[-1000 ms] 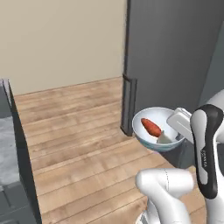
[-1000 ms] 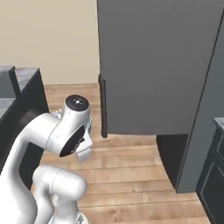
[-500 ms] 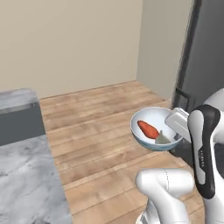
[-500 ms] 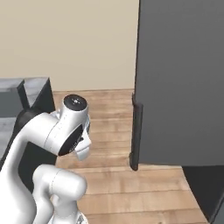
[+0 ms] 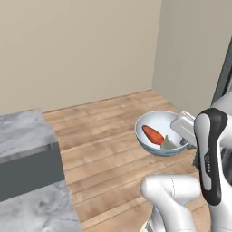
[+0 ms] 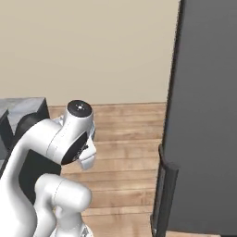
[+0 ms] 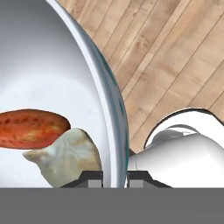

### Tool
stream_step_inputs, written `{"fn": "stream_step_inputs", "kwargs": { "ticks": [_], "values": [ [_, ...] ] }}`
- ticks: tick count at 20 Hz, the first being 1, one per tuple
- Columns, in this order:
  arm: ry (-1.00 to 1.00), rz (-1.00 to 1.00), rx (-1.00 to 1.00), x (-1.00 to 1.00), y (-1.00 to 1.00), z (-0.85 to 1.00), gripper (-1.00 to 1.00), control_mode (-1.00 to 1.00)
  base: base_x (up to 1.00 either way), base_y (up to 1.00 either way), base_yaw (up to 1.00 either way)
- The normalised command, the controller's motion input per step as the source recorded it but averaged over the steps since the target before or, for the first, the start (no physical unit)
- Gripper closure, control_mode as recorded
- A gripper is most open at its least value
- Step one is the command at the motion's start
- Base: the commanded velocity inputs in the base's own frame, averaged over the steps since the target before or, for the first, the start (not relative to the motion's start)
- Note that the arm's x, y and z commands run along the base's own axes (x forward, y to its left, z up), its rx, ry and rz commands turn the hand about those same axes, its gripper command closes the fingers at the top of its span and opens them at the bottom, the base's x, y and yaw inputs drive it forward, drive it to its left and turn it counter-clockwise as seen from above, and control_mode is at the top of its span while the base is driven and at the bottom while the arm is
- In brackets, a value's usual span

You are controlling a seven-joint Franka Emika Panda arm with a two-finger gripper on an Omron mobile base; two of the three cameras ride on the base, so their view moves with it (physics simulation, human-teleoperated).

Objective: Place the bowl with the garlic and sweet potato on the top shelf of the fridge. Place the bowl with the fish and steak on the second highest shelf of the fridge.

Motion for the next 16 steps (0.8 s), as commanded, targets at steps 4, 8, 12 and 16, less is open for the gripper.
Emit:
{"fn": "stream_step_inputs", "kwargs": {
  "ticks": [4,8,12,16],
  "values": [
    [0.0,0.0,0.0,0.0,0.0,0.0,1.0,1.0,1.0,0.24,-0.02],
    [0.0,0.0,0.0,0.0,0.0,0.0,1.0,1.0,1.0,0.06,-0.02],
    [0.0,0.0,0.0,0.0,0.0,0.0,1.0,1.0,1.0,0.0,-0.26],
    [0.0,0.0,0.0,0.0,0.0,0.0,1.0,1.0,0.8,0.0,-0.61]
  ]
}}
